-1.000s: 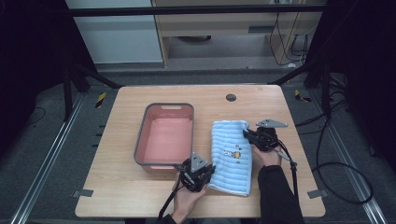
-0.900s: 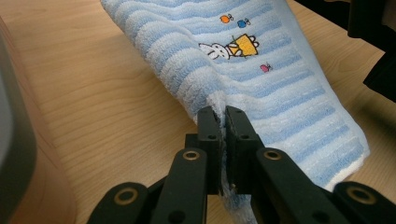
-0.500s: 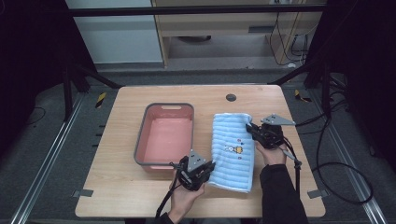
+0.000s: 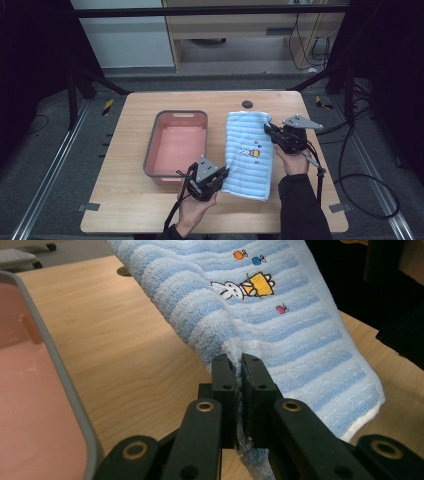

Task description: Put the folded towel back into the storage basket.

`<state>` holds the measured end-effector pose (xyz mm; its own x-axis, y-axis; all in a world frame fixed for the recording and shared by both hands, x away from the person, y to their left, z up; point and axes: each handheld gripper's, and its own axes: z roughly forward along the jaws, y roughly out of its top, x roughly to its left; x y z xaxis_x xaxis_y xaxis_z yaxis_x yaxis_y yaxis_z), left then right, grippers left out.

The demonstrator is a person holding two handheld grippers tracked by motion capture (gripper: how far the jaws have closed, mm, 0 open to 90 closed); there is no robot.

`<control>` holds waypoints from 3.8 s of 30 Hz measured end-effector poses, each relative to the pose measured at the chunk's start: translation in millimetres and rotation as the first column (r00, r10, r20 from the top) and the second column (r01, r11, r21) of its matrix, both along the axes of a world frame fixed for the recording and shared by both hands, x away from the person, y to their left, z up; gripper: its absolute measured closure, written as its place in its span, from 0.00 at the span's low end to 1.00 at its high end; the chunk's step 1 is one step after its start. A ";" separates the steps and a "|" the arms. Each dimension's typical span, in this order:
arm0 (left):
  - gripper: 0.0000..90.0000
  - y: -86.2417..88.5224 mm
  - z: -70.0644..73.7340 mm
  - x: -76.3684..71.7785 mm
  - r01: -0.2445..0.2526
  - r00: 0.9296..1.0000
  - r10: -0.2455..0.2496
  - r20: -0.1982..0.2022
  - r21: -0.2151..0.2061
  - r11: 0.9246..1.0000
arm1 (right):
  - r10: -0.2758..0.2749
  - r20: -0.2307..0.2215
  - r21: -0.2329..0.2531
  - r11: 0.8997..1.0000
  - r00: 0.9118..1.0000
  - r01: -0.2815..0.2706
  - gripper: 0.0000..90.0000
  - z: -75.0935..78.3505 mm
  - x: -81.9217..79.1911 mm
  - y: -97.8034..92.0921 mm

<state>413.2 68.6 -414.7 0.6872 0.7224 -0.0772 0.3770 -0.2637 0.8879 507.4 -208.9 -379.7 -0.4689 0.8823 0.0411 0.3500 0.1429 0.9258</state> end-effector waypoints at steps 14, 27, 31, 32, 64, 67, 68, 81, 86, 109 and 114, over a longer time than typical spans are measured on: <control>0.95 15.8 28.4 0.0 -0.011 0.999 0.012 0.049 -0.010 1.000 | 0.012 0.046 0.012 1.000 0.999 -0.013 0.91 34.0 -1.3 13.2; 0.95 38.8 47.6 0.2 -0.041 0.995 0.043 0.093 -0.015 0.999 | 0.042 0.077 -0.004 0.999 0.996 -0.042 0.91 59.0 6.9 40.0; 0.95 47.3 52.4 0.3 -0.054 0.993 0.056 0.102 -0.019 0.998 | 0.052 0.079 -0.012 0.999 0.996 -0.051 0.91 63.2 10.1 49.7; 0.95 49.3 53.6 -0.1 -0.056 0.993 0.058 0.106 -0.018 0.998 | 0.053 0.080 -0.008 0.999 0.995 -0.053 0.91 64.2 10.8 52.0; 0.95 125.5 60.7 9.6 -0.182 0.976 0.186 0.112 -0.044 0.982 | 0.157 0.094 -0.022 0.988 0.983 -0.155 0.91 79.9 46.9 141.3; 0.95 130.3 59.8 11.3 -0.194 0.974 0.198 0.111 -0.046 0.980 | 0.162 0.091 -0.016 0.987 0.983 -0.161 0.91 78.0 50.5 147.2; 0.95 131.9 59.5 11.9 -0.196 0.974 0.200 0.110 -0.043 0.980 | 0.163 0.090 -0.013 0.987 0.983 -0.162 0.91 76.9 51.7 149.0; 0.95 151.2 51.5 22.8 -0.248 0.964 0.250 0.089 -0.028 0.968 | 0.191 0.066 -0.006 0.982 0.979 -0.191 0.91 65.8 68.4 174.4; 0.95 159.5 48.8 26.0 -0.272 0.958 0.274 0.082 -0.029 0.962 | 0.205 0.066 -0.006 0.979 0.977 -0.205 0.91 64.5 75.0 185.5; 0.95 175.0 24.1 42.3 -0.324 0.946 0.323 0.039 0.016 0.946 | 0.222 0.023 -0.023 0.975 0.975 -0.221 0.91 31.7 96.2 214.5; 0.95 173.9 16.0 45.0 -0.321 0.947 0.320 0.028 0.041 0.946 | 0.215 -0.003 -0.026 0.976 0.977 -0.215 0.91 19.9 98.8 214.0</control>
<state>458.2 242.5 -398.8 0.4196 0.9073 -0.0279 0.4299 -0.1715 0.8864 606.3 5.1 -359.8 -0.6479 0.7614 0.0202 0.3091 0.2385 0.9206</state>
